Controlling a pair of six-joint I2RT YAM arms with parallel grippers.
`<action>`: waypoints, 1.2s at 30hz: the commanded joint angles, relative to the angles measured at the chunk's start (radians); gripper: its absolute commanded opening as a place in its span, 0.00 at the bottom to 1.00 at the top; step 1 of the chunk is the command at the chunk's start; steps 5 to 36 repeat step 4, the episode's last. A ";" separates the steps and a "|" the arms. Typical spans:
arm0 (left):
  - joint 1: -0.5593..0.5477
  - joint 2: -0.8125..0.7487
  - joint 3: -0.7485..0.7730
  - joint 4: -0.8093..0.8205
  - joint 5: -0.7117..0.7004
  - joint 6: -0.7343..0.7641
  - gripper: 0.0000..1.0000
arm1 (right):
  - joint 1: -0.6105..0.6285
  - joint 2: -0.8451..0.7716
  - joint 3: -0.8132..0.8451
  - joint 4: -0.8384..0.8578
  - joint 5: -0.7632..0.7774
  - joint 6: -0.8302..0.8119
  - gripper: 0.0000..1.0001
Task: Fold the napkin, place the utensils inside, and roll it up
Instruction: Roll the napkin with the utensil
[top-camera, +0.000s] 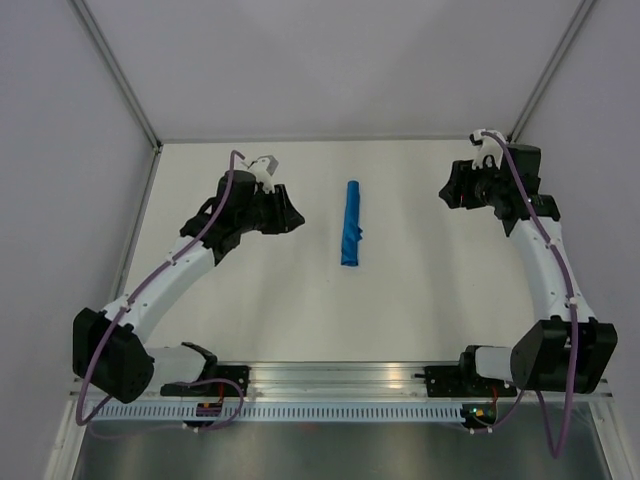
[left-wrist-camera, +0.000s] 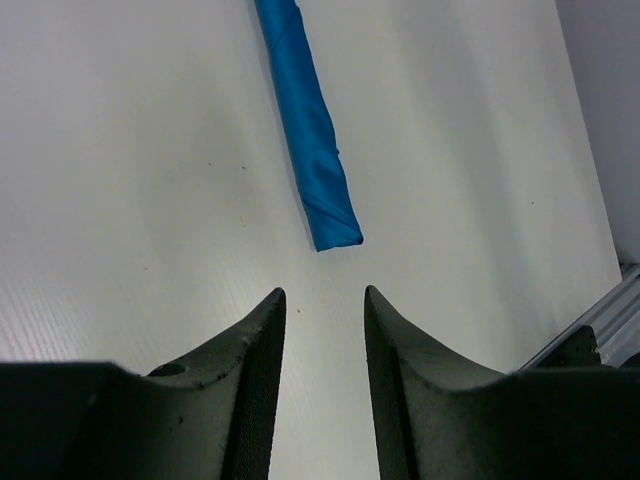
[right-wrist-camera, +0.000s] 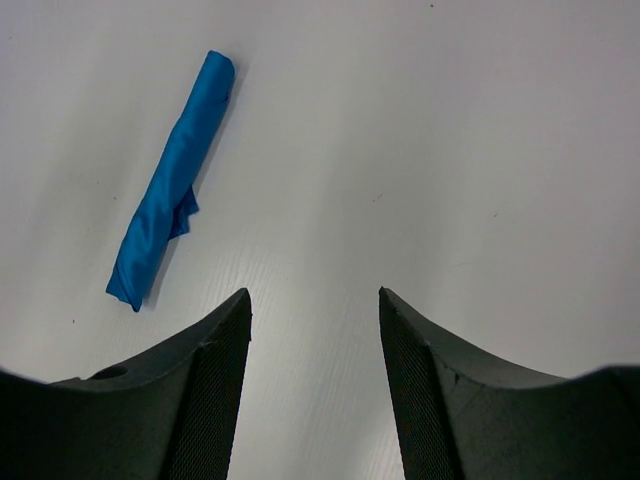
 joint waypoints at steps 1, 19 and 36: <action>0.004 -0.054 0.009 -0.020 0.024 0.054 0.43 | -0.003 -0.041 -0.025 0.061 0.031 -0.026 0.60; 0.005 -0.060 0.024 -0.026 0.031 0.059 0.43 | -0.005 -0.040 -0.026 0.070 0.028 -0.022 0.61; 0.005 -0.060 0.024 -0.026 0.031 0.059 0.43 | -0.005 -0.040 -0.026 0.070 0.028 -0.022 0.61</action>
